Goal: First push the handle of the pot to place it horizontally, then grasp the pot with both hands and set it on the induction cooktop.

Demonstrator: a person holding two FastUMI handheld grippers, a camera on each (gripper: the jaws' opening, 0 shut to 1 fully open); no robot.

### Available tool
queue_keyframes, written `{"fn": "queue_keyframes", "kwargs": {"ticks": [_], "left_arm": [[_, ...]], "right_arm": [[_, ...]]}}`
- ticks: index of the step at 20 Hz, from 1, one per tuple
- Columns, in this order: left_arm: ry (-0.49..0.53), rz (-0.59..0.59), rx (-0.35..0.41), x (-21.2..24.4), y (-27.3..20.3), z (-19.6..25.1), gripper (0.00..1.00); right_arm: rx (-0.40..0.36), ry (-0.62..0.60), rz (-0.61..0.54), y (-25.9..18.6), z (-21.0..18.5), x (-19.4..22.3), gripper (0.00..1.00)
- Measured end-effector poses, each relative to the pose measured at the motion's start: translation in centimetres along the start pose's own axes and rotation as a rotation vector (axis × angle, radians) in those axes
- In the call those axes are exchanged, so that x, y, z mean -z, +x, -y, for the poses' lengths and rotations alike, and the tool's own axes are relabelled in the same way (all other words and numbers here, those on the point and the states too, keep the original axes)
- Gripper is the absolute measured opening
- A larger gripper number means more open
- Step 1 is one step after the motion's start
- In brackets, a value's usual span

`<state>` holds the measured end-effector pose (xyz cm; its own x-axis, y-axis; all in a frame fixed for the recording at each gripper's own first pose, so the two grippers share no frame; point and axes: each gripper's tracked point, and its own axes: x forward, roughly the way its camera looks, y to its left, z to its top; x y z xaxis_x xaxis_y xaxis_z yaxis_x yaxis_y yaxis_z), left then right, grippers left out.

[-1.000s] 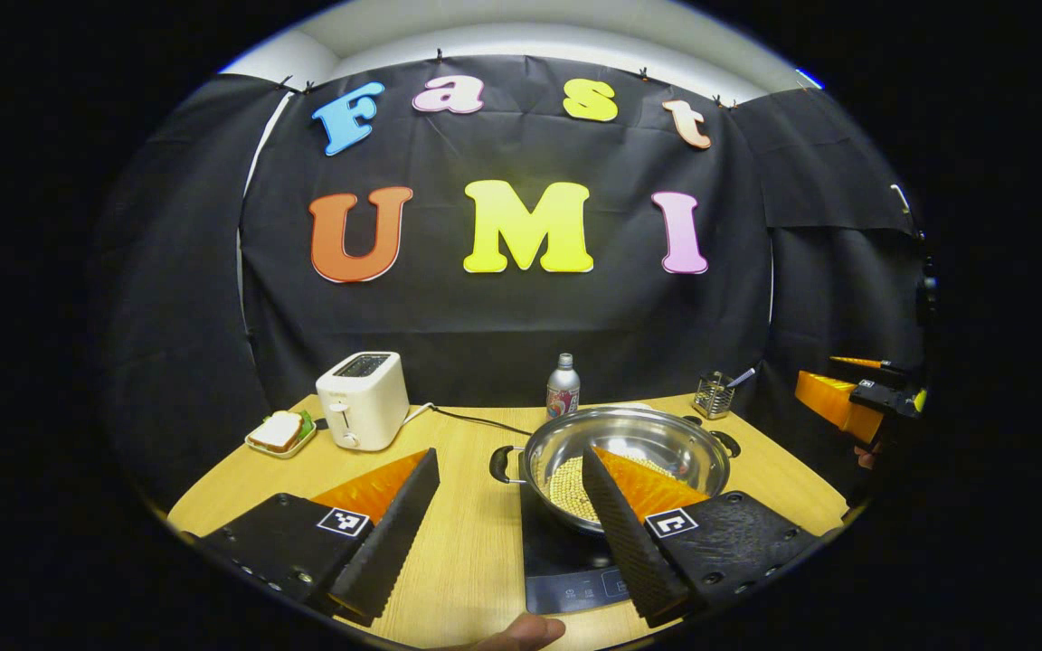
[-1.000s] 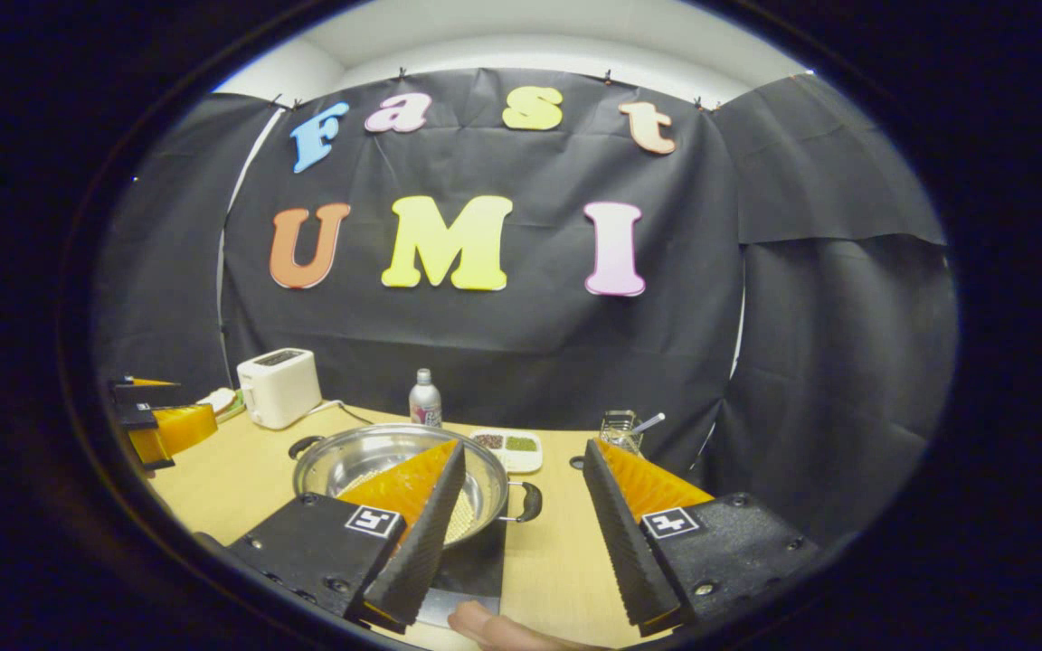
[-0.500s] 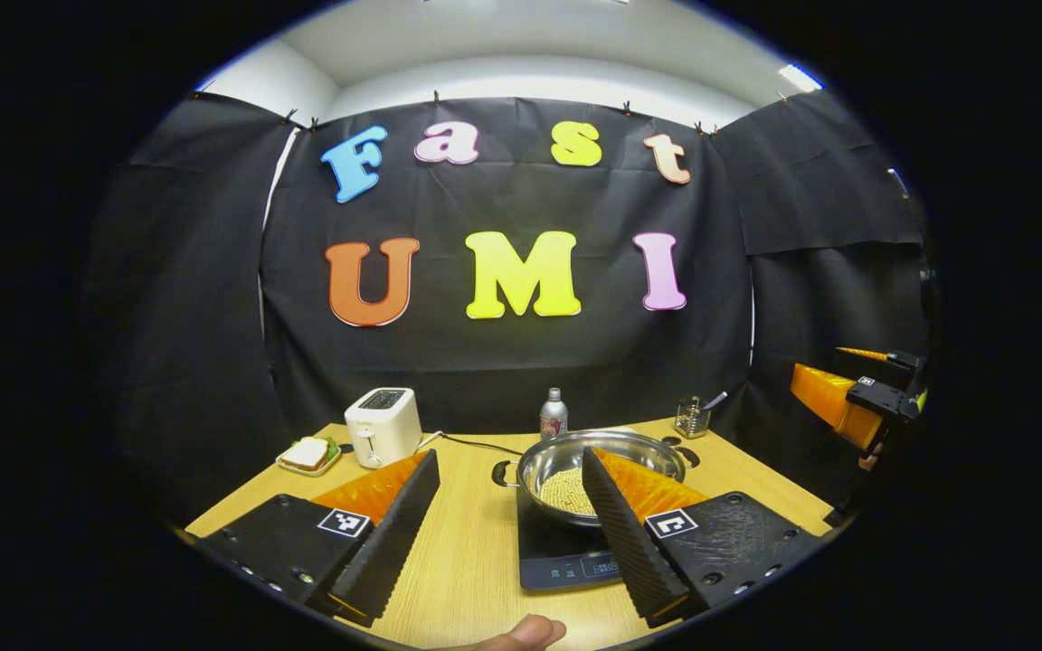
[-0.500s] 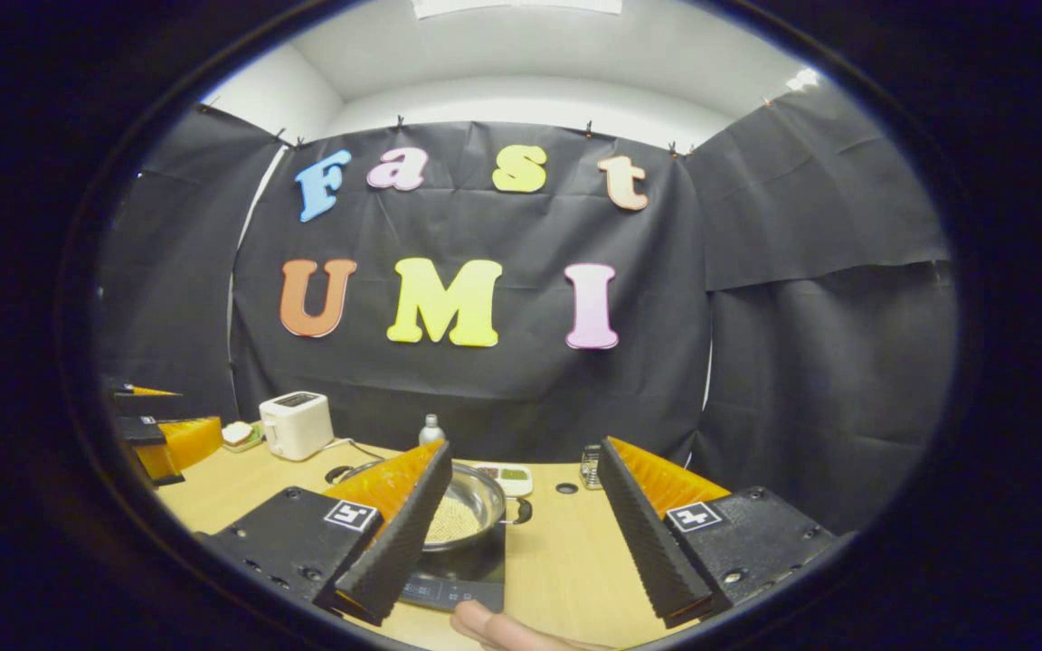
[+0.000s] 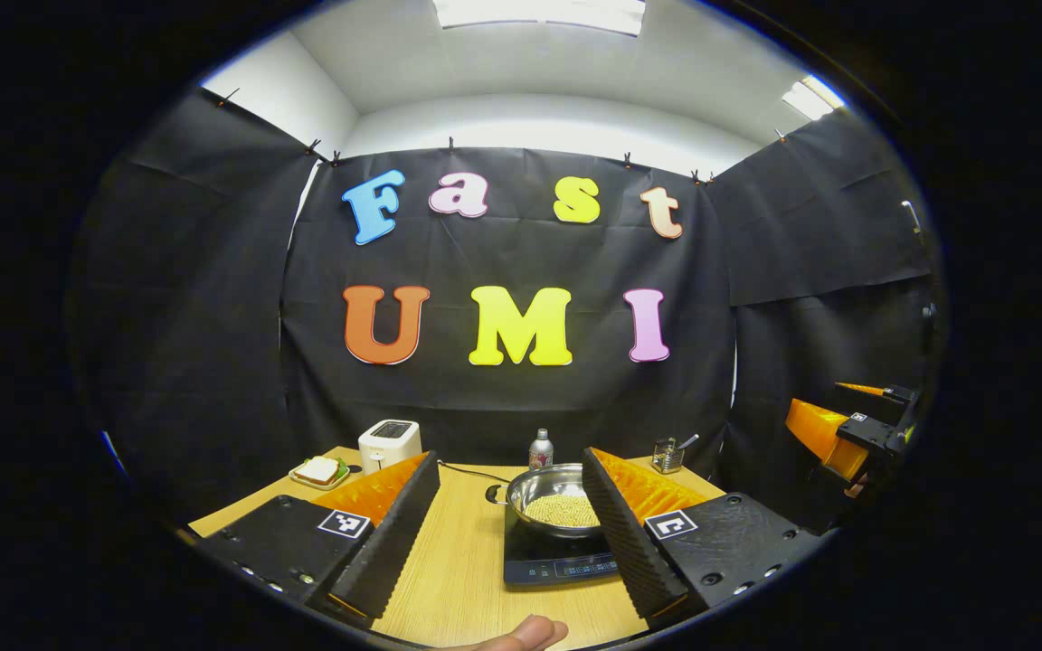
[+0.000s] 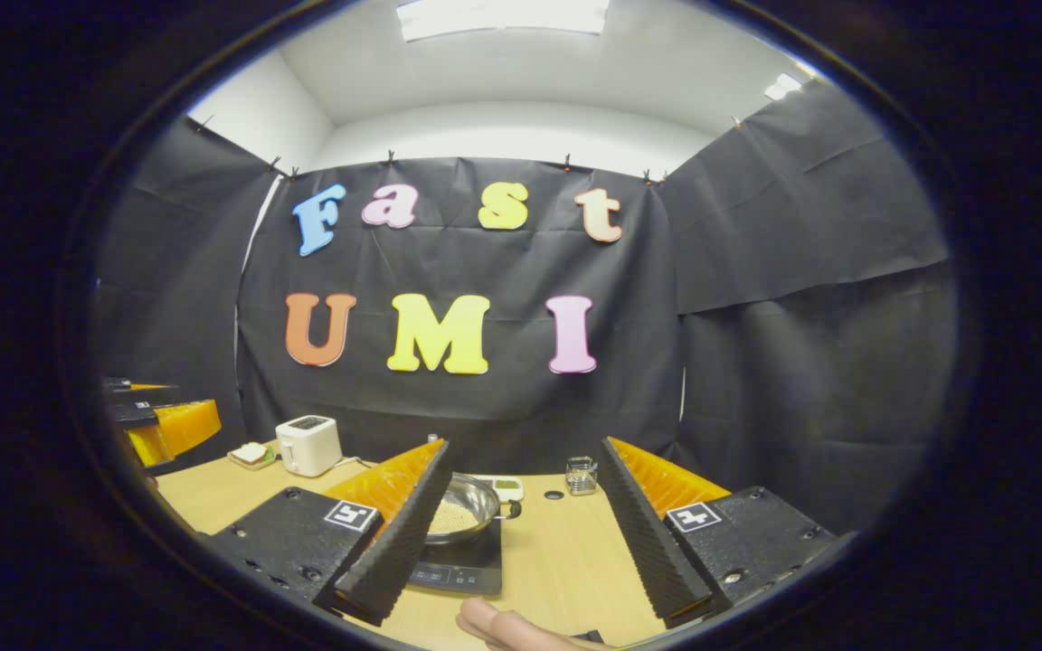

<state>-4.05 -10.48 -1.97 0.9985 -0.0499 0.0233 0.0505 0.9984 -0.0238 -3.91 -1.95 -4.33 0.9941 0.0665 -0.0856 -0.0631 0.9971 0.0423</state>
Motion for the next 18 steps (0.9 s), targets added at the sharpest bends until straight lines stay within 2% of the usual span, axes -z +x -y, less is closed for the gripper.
{"fn": "queue_keyframes", "kwargs": {"ticks": [3,5,9,13,18], "left_arm": [[0.003,0.007,-0.022,0.1,-0.7,-0.8,0.94],[-0.015,-0.016,-0.035,1.2,-1.3,-1.2,0.94],[-0.051,-0.053,-0.006,2.5,-1.9,-0.7,0.95],[-0.02,-0.024,-0.002,1.6,-2.4,-0.5,0.95],[0.036,0.006,-0.033,0.9,-2.9,-0.9,0.94]], "right_arm": [[0.012,0.0,0.045,-1.5,0.4,-0.5,1.0],[0.005,-0.03,0.035,-1.9,0.3,0.3,1.0],[0.004,-0.031,0.021,-2.2,0.6,0.4,1.0],[0.024,-0.027,0.025,-2.6,1.1,0.3,1.0],[0.033,-0.027,0.007,-1.7,1.1,0.8,1.0]]}}
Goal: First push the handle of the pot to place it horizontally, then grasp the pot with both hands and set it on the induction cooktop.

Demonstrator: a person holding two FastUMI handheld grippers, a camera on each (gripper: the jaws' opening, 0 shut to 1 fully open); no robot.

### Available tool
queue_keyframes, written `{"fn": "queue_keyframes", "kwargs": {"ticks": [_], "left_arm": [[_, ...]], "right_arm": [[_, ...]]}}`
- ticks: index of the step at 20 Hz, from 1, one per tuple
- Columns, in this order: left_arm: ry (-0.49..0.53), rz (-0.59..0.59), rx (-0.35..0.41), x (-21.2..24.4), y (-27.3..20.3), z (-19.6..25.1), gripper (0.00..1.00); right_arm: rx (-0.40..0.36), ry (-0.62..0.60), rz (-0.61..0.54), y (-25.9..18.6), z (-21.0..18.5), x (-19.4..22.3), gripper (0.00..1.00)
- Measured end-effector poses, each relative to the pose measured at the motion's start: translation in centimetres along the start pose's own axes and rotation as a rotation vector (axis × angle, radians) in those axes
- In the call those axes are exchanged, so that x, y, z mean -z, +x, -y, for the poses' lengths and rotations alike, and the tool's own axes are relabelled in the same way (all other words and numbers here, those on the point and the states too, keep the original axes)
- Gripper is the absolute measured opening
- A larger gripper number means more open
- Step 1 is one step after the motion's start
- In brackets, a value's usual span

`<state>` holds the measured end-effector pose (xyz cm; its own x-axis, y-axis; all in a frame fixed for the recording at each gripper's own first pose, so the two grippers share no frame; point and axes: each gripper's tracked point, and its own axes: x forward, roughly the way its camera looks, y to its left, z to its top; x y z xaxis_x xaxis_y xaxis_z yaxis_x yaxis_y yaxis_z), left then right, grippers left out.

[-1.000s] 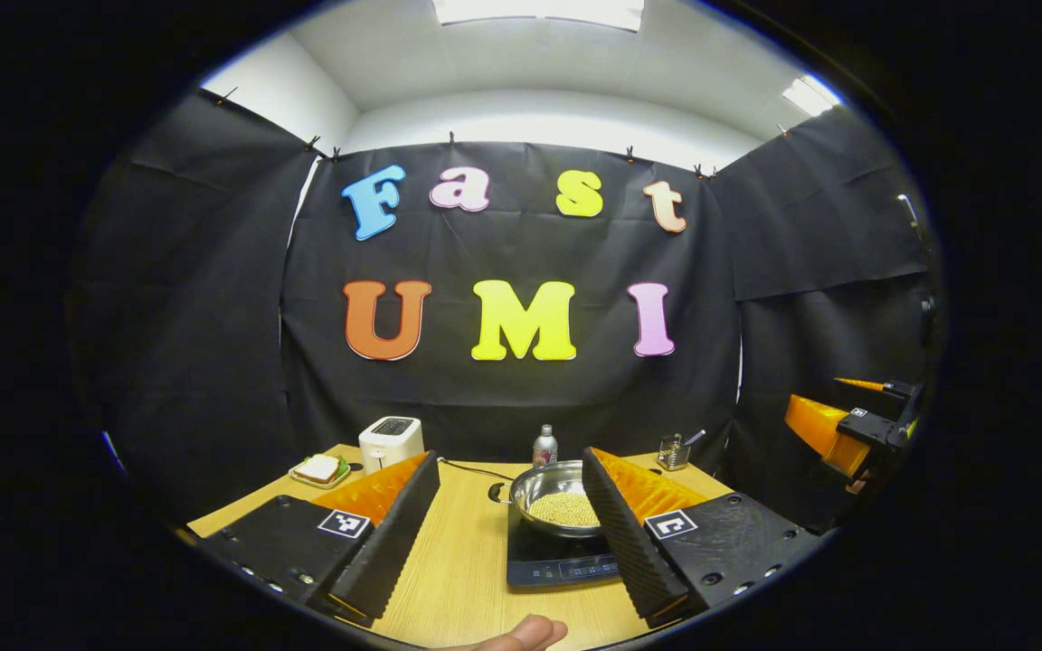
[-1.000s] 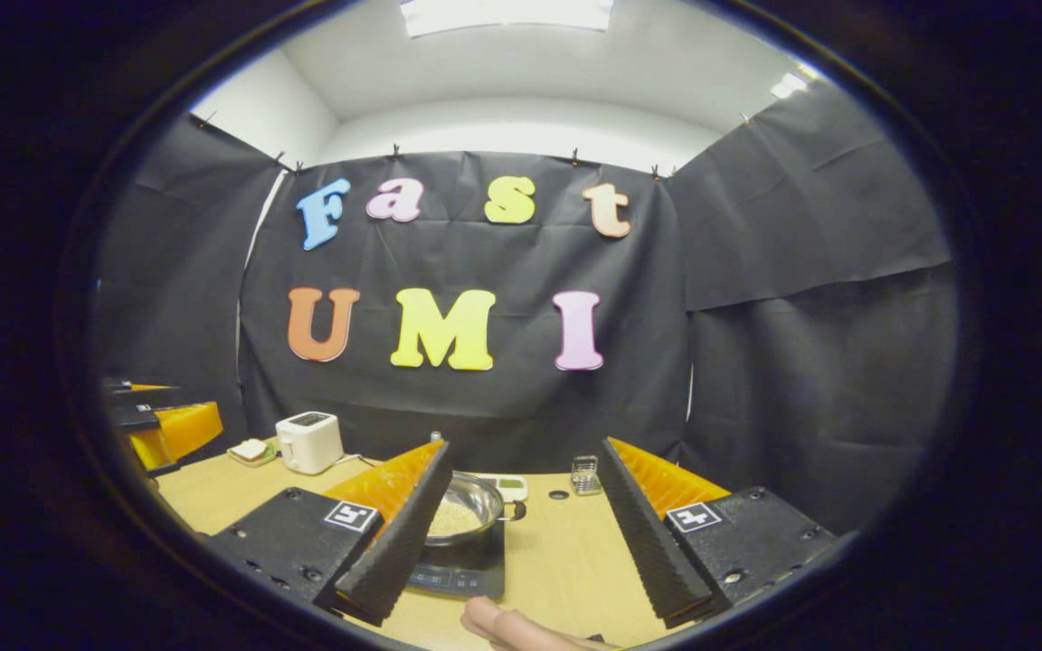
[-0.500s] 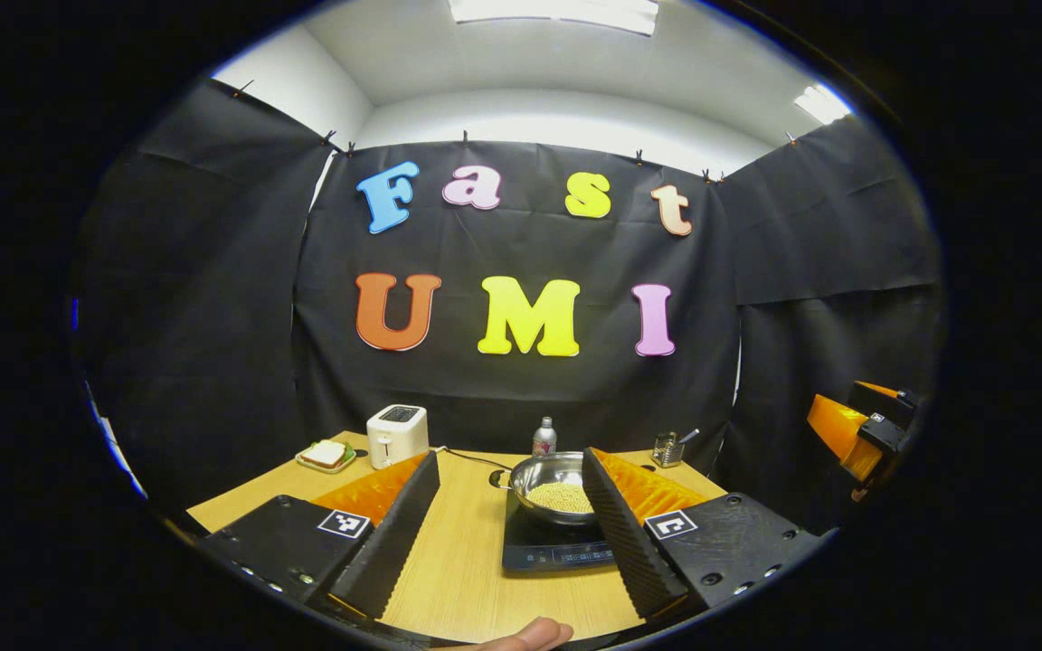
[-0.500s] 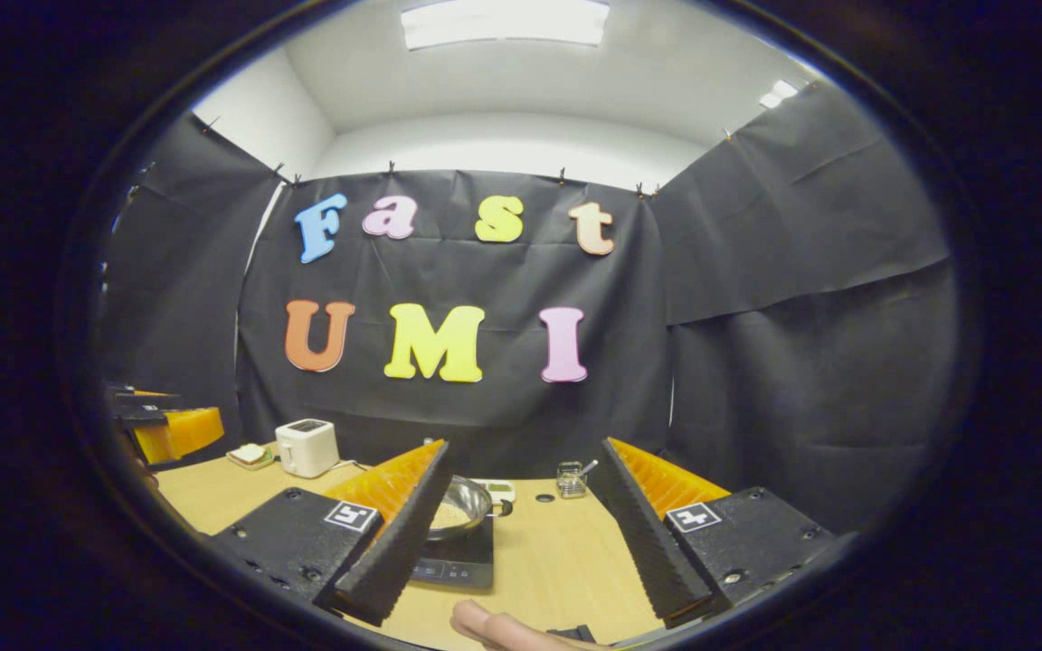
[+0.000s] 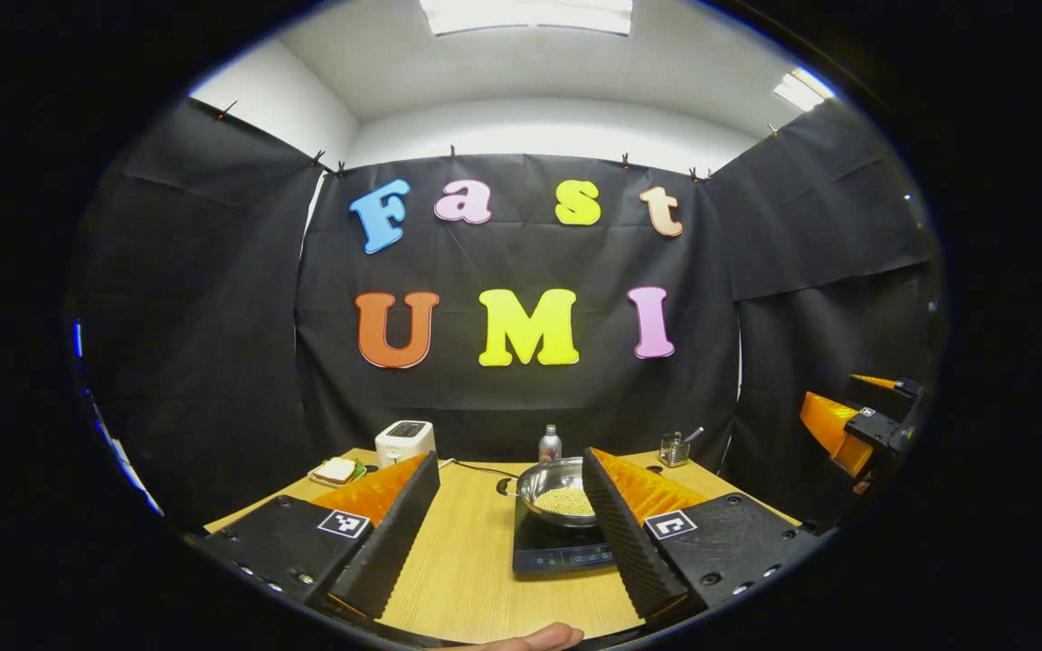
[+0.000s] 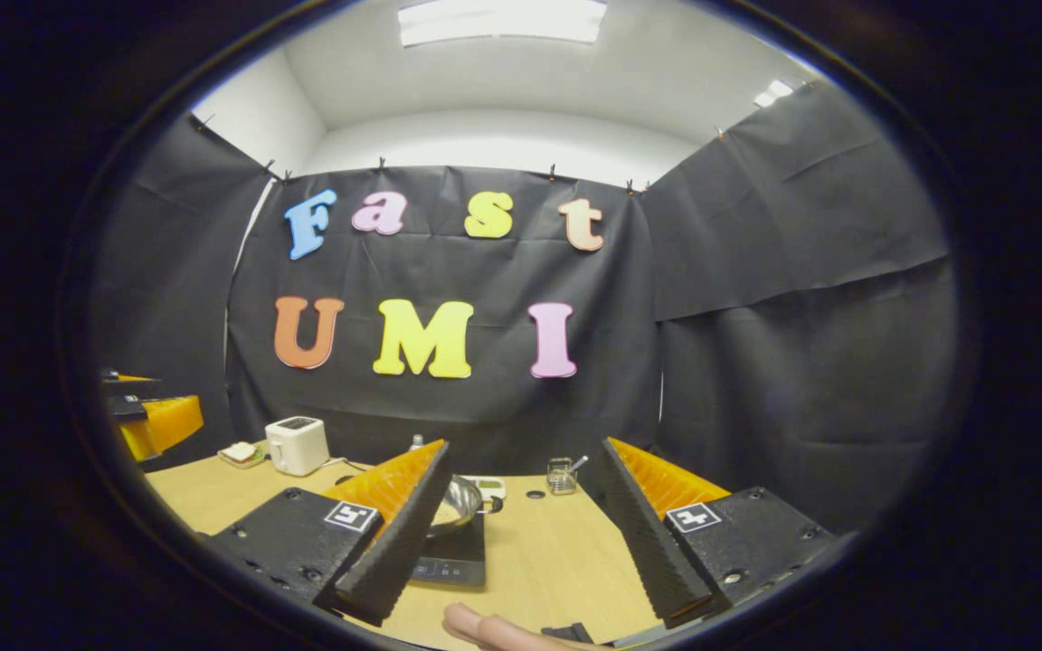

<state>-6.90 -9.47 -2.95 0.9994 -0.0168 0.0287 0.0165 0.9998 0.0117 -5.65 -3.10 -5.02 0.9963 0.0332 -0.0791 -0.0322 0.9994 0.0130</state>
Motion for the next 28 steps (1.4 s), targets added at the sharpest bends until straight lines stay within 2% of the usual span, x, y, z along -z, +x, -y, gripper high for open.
{"fn": "queue_keyframes", "kwargs": {"ticks": [10,15,28], "left_arm": [[-0.003,-0.011,-0.01,0.5,-0.2,-0.6,0.94],[0.0,-0.025,-0.048,1.1,0.0,-1.9,0.94],[0.006,-0.013,-0.046,1.3,-0.5,-1.8,0.94]], "right_arm": [[-0.007,-0.007,-0.021,-0.3,0.3,0.8,1.0],[-0.016,-0.017,-0.03,-0.4,0.1,1.1,1.0],[-0.042,-0.015,-0.019,-1.1,-0.3,1.5,1.0]]}}
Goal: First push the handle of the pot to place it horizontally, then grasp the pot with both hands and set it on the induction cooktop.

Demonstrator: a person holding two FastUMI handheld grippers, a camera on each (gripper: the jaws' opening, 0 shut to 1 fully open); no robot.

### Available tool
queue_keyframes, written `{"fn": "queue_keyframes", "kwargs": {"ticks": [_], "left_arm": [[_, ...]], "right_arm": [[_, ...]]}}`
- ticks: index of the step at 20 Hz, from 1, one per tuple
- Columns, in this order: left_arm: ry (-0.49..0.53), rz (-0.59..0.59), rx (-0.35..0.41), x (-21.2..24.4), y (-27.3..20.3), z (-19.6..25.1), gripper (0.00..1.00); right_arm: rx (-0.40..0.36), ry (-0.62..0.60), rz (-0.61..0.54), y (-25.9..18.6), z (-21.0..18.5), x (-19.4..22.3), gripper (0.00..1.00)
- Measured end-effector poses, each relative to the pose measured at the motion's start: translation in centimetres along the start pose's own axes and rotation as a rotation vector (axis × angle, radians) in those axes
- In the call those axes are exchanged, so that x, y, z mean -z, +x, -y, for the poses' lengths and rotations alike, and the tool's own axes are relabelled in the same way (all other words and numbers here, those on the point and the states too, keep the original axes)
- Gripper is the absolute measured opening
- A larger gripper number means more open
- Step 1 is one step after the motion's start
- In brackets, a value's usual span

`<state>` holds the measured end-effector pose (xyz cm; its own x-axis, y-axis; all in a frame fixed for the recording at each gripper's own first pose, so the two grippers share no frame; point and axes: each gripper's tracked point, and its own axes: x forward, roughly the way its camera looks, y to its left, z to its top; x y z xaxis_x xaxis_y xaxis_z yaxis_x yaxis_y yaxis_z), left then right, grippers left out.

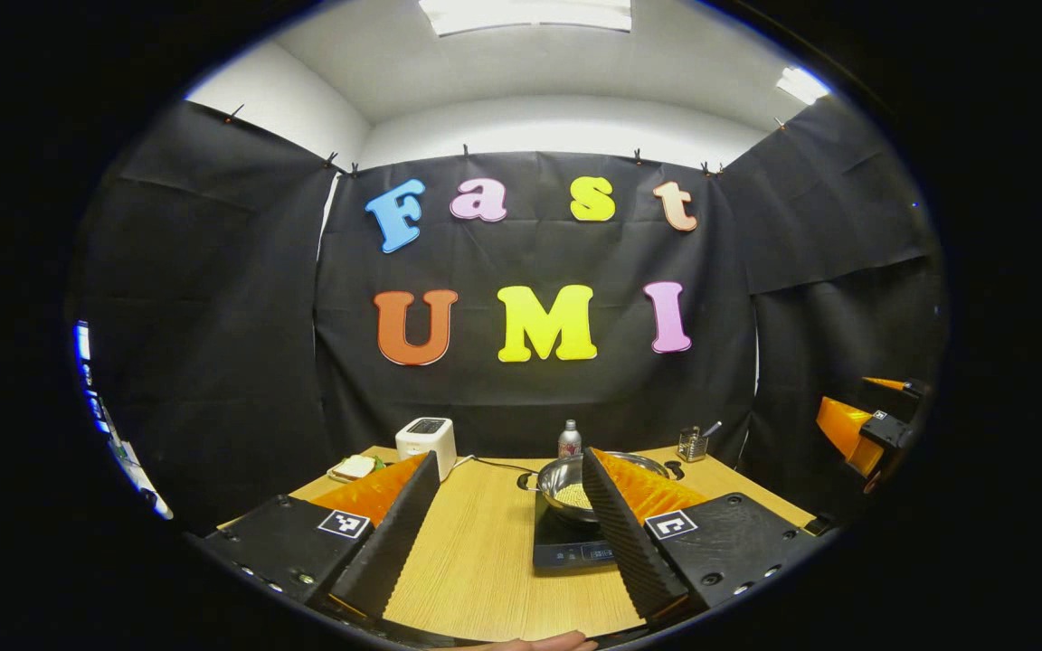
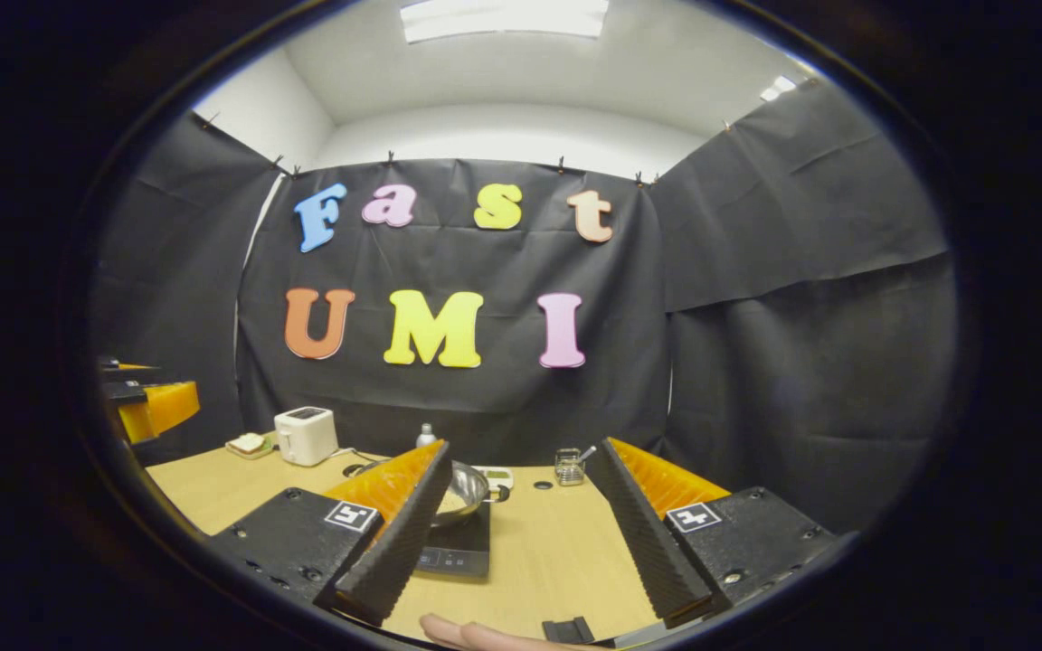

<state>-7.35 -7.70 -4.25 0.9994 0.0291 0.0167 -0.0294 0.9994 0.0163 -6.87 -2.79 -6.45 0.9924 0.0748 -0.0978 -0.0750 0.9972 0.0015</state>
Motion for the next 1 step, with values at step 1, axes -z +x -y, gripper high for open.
{"fn": "queue_keyframes", "kwargs": {"ticks": [1], "left_arm": [[0.002,-0.003,0.0,0.12,0.05,0.07,0.94]], "right_arm": [[-0.003,-0.002,0.002,0.02,-0.11,-0.08,1.0]]}}
